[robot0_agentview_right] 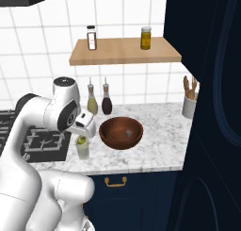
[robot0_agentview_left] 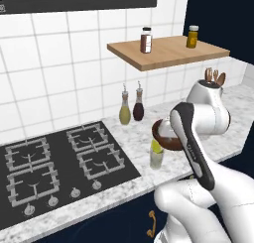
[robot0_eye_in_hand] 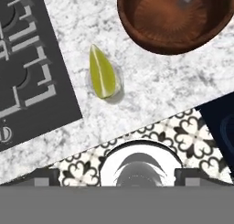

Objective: Grab a lemon wedge from the fridge and one ice cube from the ice bowl, and put them in the glass of lemonade.

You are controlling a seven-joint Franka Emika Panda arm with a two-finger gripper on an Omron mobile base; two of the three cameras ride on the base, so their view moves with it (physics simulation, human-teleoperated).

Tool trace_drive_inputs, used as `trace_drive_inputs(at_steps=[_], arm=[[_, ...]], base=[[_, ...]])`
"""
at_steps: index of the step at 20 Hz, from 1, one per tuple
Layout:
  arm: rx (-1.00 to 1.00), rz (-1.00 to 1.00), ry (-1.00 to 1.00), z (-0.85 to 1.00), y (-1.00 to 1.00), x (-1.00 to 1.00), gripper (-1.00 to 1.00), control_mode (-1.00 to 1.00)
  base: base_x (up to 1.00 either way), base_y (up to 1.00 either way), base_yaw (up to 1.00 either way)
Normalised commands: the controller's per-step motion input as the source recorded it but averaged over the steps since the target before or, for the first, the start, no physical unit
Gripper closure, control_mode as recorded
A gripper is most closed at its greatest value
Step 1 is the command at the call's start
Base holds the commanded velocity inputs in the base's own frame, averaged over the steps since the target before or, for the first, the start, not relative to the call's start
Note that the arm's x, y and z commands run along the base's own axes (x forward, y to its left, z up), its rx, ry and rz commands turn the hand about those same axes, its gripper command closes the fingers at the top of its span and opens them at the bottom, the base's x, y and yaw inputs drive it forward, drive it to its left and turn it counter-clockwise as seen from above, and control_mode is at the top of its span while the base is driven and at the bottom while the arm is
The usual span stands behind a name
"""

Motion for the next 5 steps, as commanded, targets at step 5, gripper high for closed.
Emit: trace_drive_inputs(at_steps=[5], arm=[[-0.07,-0.08,0.17,0.0,0.0,-0.14,-1.0,-1.0]], base=[[0.0,0.0,0.0]])
